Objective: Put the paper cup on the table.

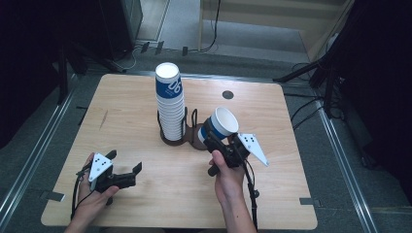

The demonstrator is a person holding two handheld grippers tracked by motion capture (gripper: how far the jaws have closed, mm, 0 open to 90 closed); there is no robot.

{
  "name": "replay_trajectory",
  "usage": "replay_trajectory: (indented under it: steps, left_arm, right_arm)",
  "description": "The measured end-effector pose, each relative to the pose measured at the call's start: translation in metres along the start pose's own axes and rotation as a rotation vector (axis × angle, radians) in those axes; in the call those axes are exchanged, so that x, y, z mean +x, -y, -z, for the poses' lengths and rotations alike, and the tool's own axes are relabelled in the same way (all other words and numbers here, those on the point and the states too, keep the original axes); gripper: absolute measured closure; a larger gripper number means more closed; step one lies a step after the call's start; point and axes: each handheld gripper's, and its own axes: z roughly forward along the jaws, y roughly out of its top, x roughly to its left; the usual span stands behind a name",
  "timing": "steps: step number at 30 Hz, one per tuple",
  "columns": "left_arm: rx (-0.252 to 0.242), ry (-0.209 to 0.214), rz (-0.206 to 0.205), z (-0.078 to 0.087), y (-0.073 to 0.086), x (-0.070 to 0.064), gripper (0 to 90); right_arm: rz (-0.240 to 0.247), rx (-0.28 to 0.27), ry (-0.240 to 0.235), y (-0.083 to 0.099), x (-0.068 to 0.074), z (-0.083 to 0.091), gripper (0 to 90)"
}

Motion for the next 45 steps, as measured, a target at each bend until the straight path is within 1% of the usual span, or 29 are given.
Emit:
replay_trajectory:
  steps: [4, 6, 11, 14, 17, 20, 21, 22, 25, 28, 30, 31, 33, 35, 37, 40, 44, 45]
  left_arm:
    - [0.003, -0.018, -0.017, 0.004, 0.004, 0.006, 0.0]
    - [-0.005, -0.022, -0.003, 0.007, 0.005, 0.011, 0.0]
    - [-0.006, -0.045, 0.01, 0.013, 0.008, 0.021, 0.0]
    - [-0.004, -0.052, 0.009, 0.016, 0.01, 0.025, 0.0]
    - [-0.003, -0.057, -0.003, 0.021, 0.014, 0.029, 0.0]
    - [-0.005, -0.075, -0.006, 0.025, 0.017, 0.035, 0.0]
    - [0.001, -0.075, -0.006, 0.026, 0.017, 0.037, 0.0]
    - [-0.005, -0.076, -0.003, 0.027, 0.018, 0.039, 0.0]
    - [-0.007, -0.082, 0.009, 0.028, 0.018, 0.042, 0.0]
    - [-0.008, -0.084, 0.006, 0.029, 0.018, 0.042, 0.0]
    - [-0.008, -0.085, 0.002, 0.029, 0.018, 0.042, 0.0]
    - [-0.004, -0.089, -0.004, 0.029, 0.018, 0.043, 0.0]
    - [0.008, -0.096, 0.001, 0.03, 0.018, 0.045, 0.0]
    - [0.025, -0.096, -0.005, 0.032, 0.019, 0.046, 0.0]
    - [0.054, -0.099, -0.025, 0.035, 0.02, 0.048, 0.0]
    - [0.063, -0.094, -0.022, 0.036, 0.02, 0.049, 0.0]
    - [0.072, -0.094, -0.032, 0.034, 0.02, 0.048, 0.0]
    - [0.075, -0.095, -0.03, 0.034, 0.02, 0.048, 0.0]
  right_arm:
    - [0.042, -0.01, 0.027, -0.003, -0.008, -0.001, 21.1]
    - [0.065, -0.022, 0.038, -0.005, -0.012, -0.001, 21.1]
    - [0.115, -0.034, 0.067, -0.008, -0.02, -0.002, 21.1]
    - [0.126, -0.036, 0.079, -0.01, -0.025, -0.003, 21.1]
    - [0.155, -0.038, 0.089, -0.011, -0.03, -0.004, 21.1]
    - [0.176, -0.043, 0.098, -0.012, -0.034, -0.005, 21.1]
    - [0.183, -0.043, 0.103, -0.012, -0.035, -0.006, 21.1]
    - [0.187, -0.046, 0.106, -0.012, -0.036, -0.007, 21.1]
    - [0.211, -0.048, 0.123, -0.013, -0.04, -0.008, 21.1]
    - [0.241, -0.049, 0.145, -0.014, -0.045, -0.01, 21.1]
    - [0.251, -0.045, 0.154, -0.015, -0.048, -0.011, 21.1]
    - [0.257, -0.045, 0.159, -0.015, -0.05, -0.012, 21.1]
    - [0.276, -0.044, 0.178, -0.015, -0.054, -0.013, 21.1]
    - [0.292, -0.042, 0.198, -0.015, -0.058, -0.015, 21.0]
    - [0.314, -0.04, 0.216, -0.014, -0.063, -0.017, 21.0]
    - [0.326, -0.037, 0.239, -0.013, -0.069, -0.02, 21.0]
    - [0.366, -0.03, 0.268, -0.011, -0.077, -0.024, 21.0]
    - [0.369, -0.03, 0.272, -0.01, -0.078, -0.025, 21.0]
